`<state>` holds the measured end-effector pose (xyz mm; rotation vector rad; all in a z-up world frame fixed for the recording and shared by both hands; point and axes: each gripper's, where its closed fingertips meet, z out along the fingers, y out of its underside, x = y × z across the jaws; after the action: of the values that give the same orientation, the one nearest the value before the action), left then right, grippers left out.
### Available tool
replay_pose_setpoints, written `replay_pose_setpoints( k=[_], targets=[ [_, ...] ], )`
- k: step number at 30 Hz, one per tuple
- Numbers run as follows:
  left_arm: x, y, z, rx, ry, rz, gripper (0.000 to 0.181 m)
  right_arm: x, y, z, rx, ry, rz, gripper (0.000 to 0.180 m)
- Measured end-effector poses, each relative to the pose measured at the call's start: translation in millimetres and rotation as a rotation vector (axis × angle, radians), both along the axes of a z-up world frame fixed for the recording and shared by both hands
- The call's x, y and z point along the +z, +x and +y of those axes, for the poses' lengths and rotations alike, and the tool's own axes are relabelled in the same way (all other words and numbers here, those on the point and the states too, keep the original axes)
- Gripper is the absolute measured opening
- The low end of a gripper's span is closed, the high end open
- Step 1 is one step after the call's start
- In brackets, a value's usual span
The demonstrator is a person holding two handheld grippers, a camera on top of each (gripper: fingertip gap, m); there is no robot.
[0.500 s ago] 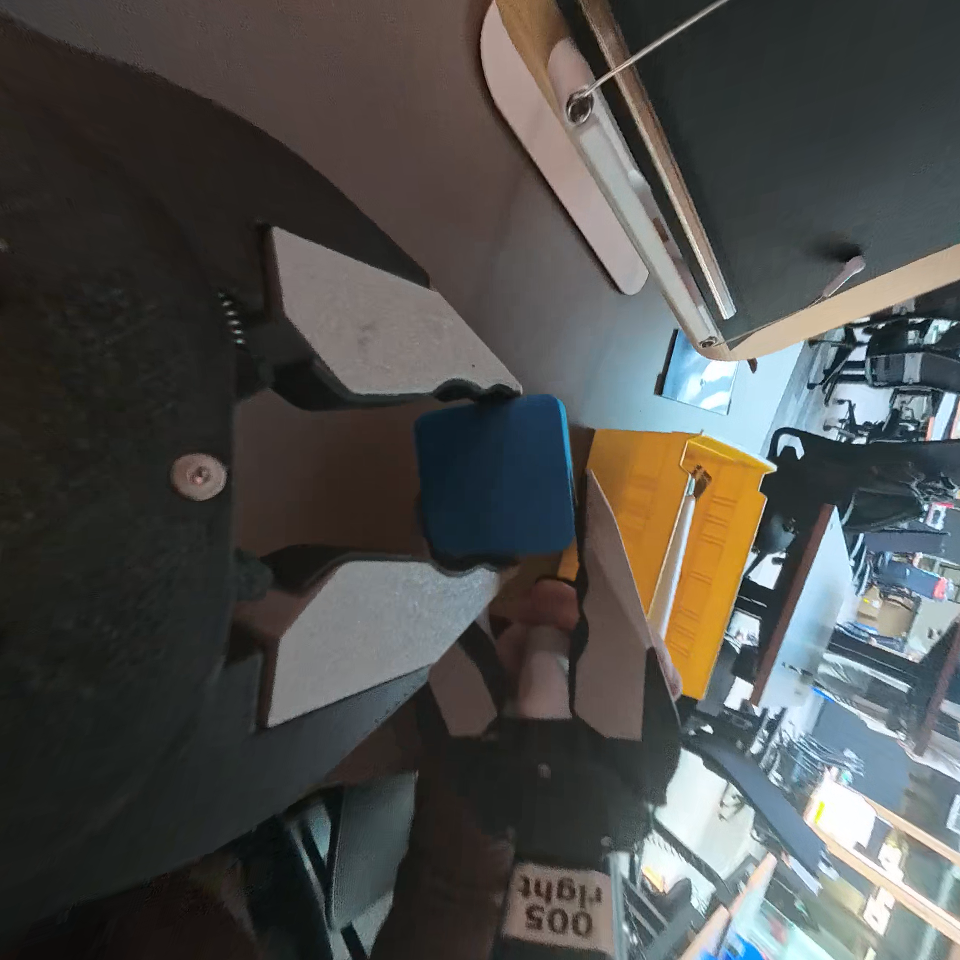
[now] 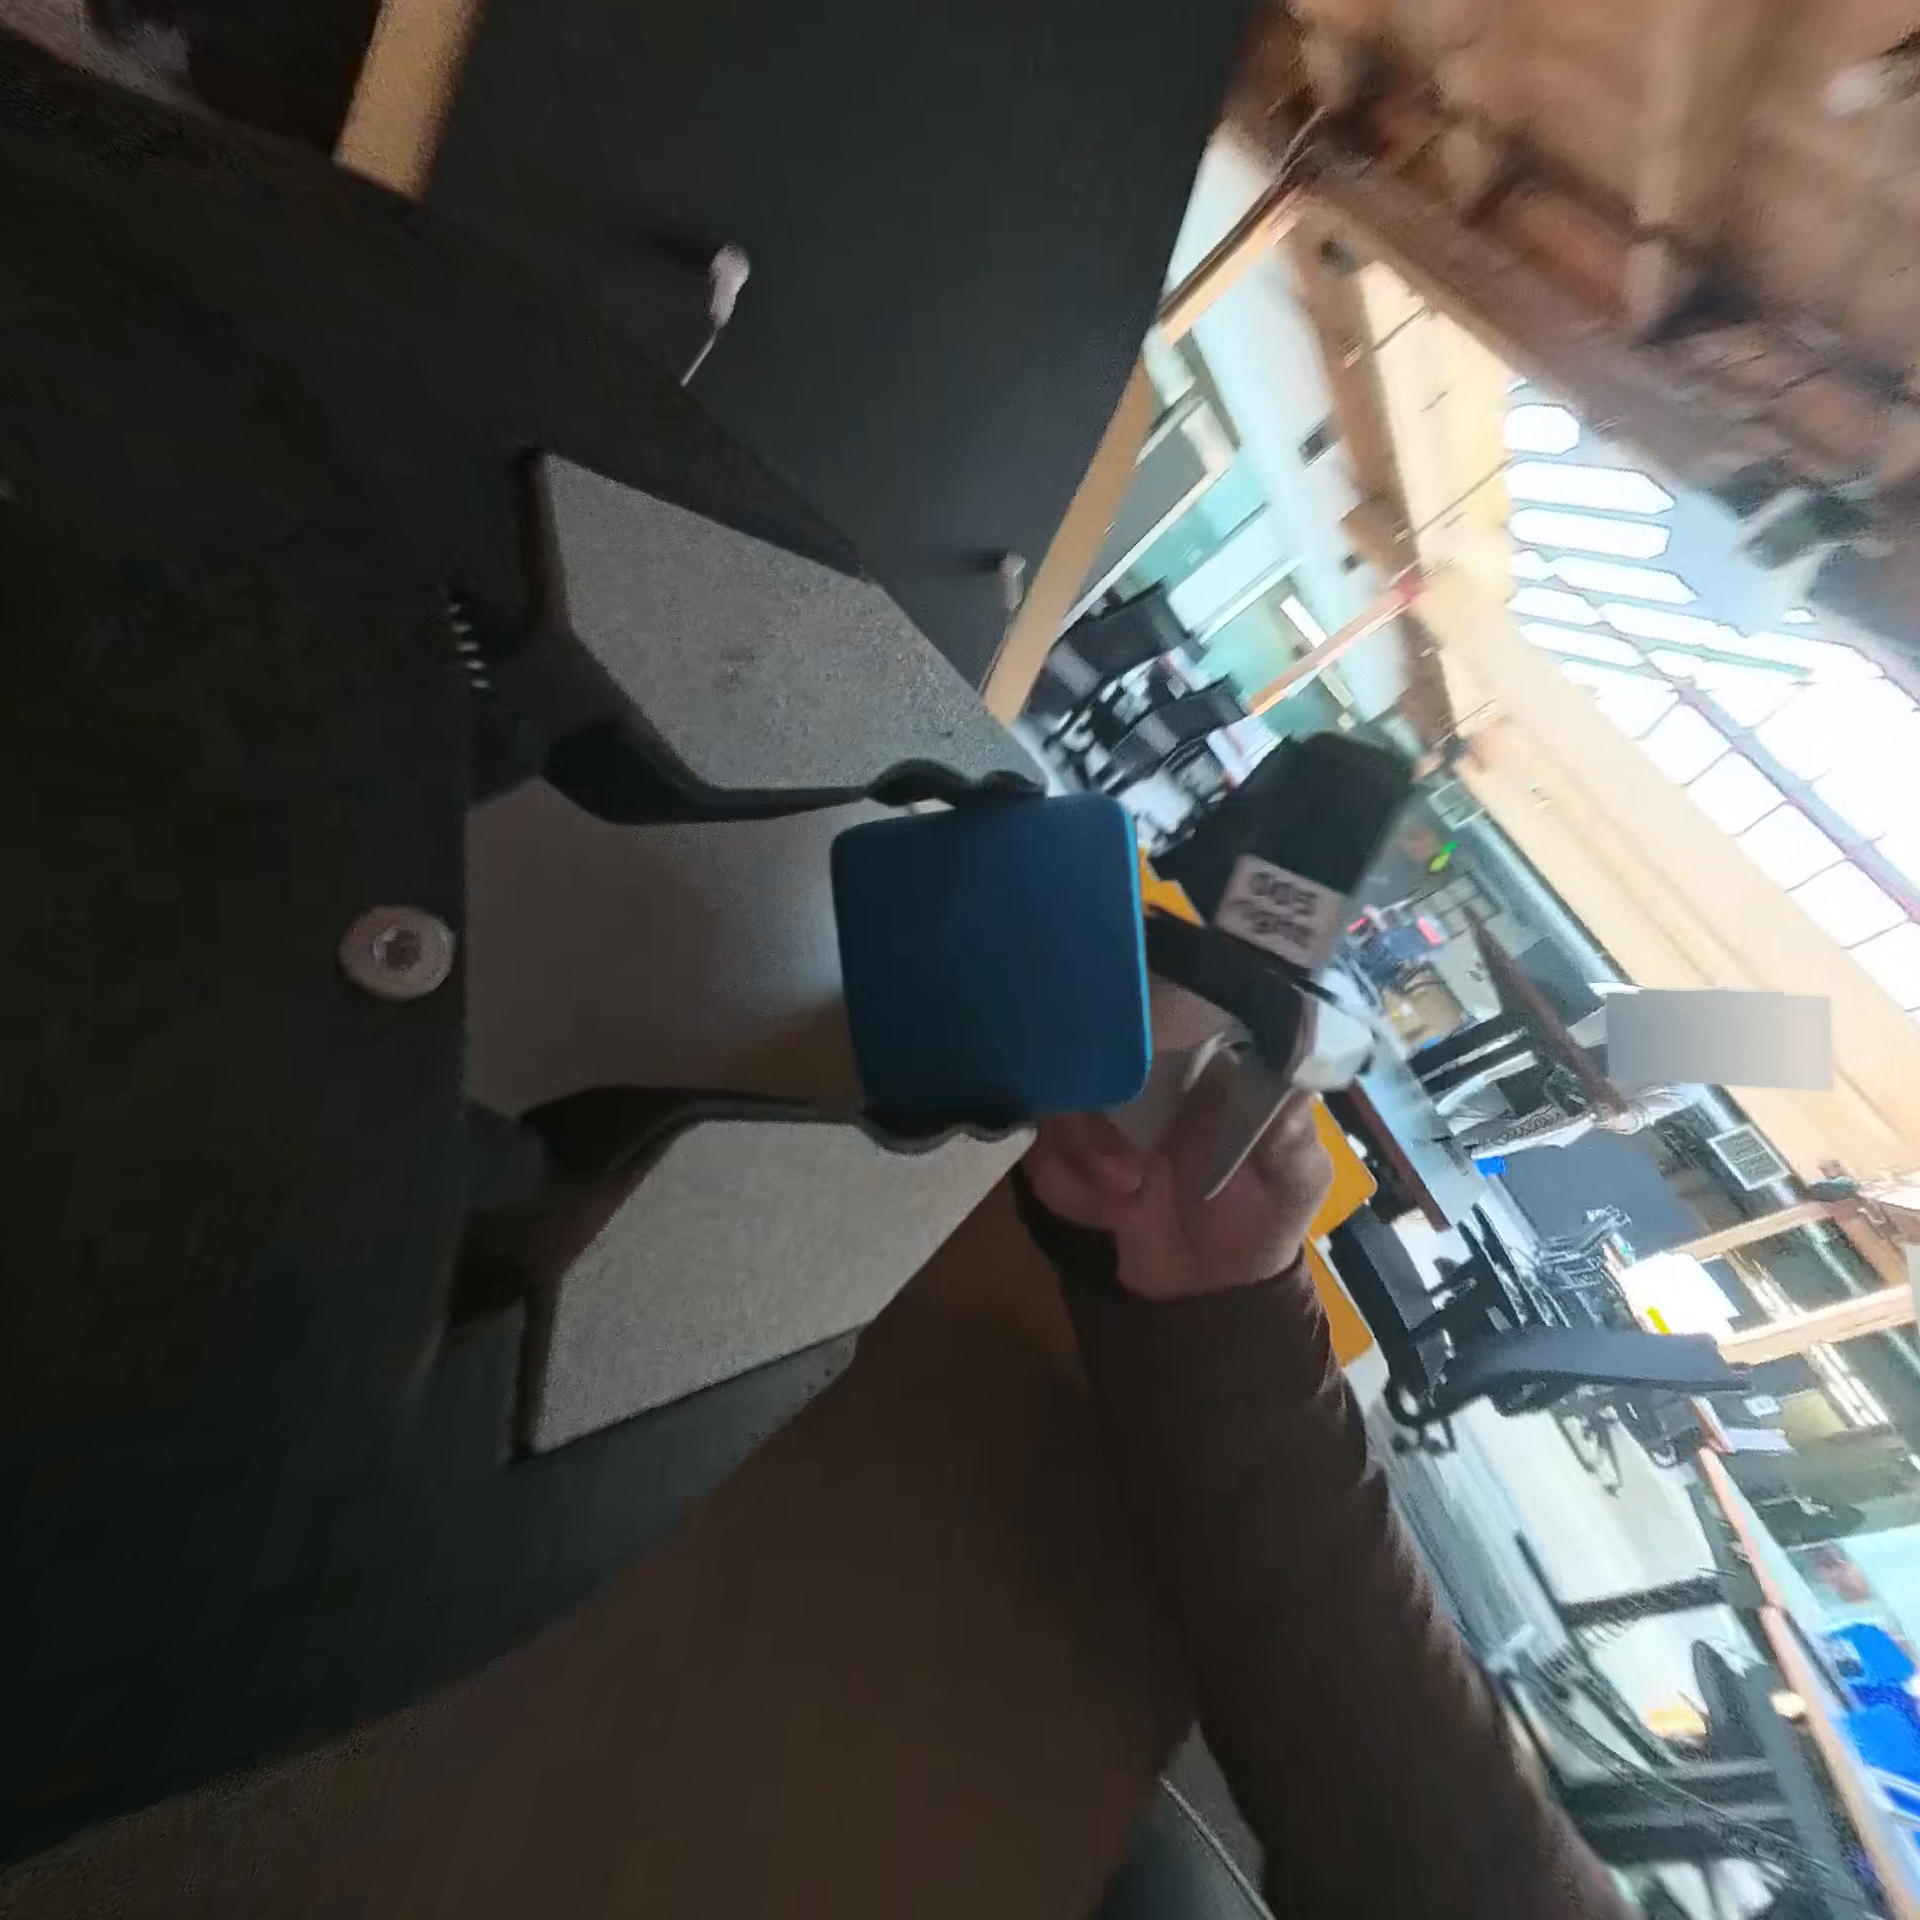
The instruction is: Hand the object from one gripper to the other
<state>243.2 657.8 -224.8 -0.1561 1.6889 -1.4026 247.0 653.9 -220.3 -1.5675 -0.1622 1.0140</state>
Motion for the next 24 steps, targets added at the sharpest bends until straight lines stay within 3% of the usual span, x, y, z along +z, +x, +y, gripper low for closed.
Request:
replay_pose_setpoints(
  k=[9, 14, 18, 20, 24],
  targets=[
    [-15, 0, -20, 0.029, 0.182, -0.070, 0.055, -19, -33, 7, 0.220, -0.159, 0.184, 0.054],
    [-8, 7, -2, 0.100, 0.006, 0.061, 0.059, -14, -7, 11, 0.068, -0.089, 0.098, 0.054],
    [9, 16, 31, 0.099, -0.365, 0.331, 0.065, -4, 18, 12, -0.214, 0.067, -0.282, 0.054],
    [6, 14, 32, -0.019, -0.550, 0.548, 0.076, -3, 29, 13, -0.379, 0.126, -0.552, 0.053],
    [2, 12, 24, -0.195, -0.740, 0.793, 0.074, -1, 29, 14, -0.564, 0.253, -0.998, 0.053]
  ],
)
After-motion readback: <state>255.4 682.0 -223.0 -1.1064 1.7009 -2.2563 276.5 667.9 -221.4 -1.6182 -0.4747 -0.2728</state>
